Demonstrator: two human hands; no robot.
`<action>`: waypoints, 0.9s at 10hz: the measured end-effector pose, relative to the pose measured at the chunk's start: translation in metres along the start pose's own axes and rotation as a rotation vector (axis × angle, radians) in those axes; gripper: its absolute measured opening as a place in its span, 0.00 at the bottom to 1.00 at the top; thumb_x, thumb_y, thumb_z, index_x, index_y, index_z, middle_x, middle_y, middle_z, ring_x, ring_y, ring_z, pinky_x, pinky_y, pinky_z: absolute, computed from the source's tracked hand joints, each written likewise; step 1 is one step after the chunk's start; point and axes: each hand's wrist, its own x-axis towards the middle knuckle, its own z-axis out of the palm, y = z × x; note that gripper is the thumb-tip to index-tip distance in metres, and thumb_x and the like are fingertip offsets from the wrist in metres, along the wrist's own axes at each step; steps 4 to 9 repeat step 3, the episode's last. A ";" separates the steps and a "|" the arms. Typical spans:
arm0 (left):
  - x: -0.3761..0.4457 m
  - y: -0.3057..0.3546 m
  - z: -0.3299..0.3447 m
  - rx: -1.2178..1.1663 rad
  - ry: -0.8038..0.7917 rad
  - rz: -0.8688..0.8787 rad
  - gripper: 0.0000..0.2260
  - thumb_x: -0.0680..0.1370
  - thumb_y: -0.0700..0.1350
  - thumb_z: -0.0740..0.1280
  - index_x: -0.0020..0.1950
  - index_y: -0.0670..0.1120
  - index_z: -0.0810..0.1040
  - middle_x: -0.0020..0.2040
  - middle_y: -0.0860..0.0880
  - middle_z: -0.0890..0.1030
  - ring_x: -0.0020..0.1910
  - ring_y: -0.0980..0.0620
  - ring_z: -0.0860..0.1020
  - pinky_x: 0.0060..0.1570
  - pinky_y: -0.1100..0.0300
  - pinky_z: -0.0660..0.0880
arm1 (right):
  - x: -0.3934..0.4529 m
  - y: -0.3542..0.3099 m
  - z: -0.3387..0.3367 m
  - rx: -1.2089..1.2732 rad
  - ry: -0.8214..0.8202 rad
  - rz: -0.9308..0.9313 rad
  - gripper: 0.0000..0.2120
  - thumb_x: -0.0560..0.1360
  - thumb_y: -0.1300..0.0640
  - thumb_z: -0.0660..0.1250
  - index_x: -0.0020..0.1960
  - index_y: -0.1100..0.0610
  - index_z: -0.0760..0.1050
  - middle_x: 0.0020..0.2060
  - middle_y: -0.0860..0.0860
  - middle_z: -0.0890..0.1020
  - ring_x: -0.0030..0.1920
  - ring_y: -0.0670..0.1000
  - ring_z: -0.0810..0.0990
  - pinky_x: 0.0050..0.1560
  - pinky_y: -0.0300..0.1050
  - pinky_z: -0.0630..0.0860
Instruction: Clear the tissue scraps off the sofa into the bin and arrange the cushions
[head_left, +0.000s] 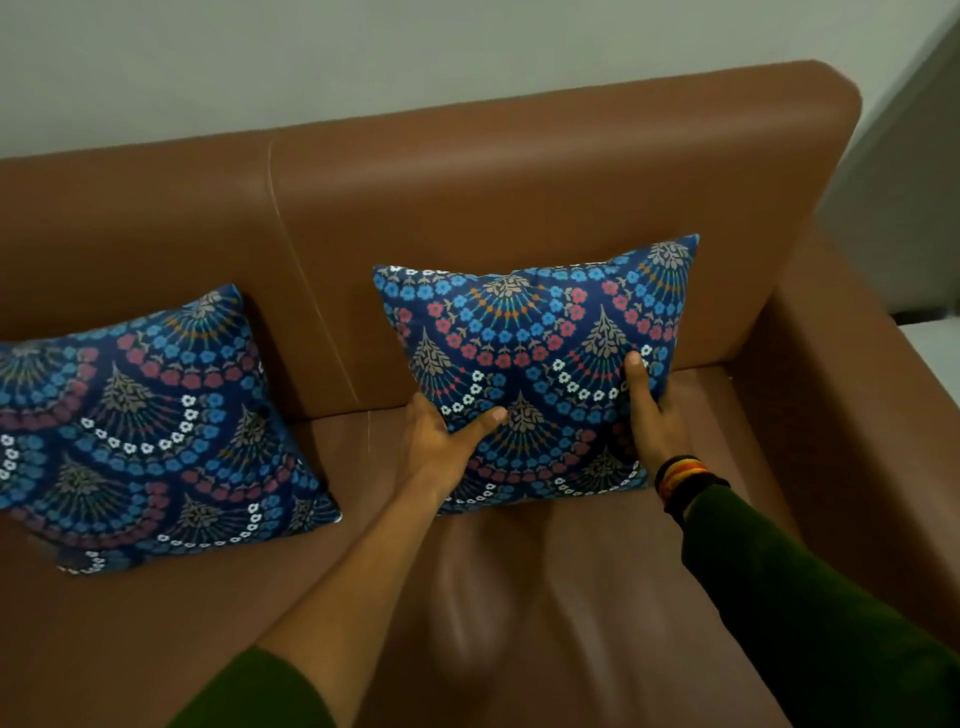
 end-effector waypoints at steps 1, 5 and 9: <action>0.002 -0.004 -0.001 0.053 0.016 0.032 0.44 0.61 0.74 0.77 0.71 0.59 0.67 0.69 0.56 0.76 0.69 0.51 0.76 0.65 0.43 0.78 | 0.003 0.003 0.000 -0.043 -0.001 0.014 0.40 0.71 0.24 0.60 0.77 0.42 0.62 0.73 0.46 0.73 0.71 0.54 0.73 0.72 0.61 0.70; -0.031 0.019 -0.035 0.257 0.200 0.151 0.40 0.80 0.67 0.63 0.85 0.51 0.52 0.83 0.49 0.60 0.81 0.48 0.61 0.79 0.47 0.62 | -0.063 0.000 0.001 -0.029 0.100 -0.054 0.41 0.79 0.38 0.61 0.82 0.50 0.44 0.81 0.48 0.54 0.76 0.44 0.58 0.71 0.46 0.62; -0.031 0.019 -0.035 0.257 0.200 0.151 0.40 0.80 0.67 0.63 0.85 0.51 0.52 0.83 0.49 0.60 0.81 0.48 0.61 0.79 0.47 0.62 | -0.063 0.000 0.001 -0.029 0.100 -0.054 0.41 0.79 0.38 0.61 0.82 0.50 0.44 0.81 0.48 0.54 0.76 0.44 0.58 0.71 0.46 0.62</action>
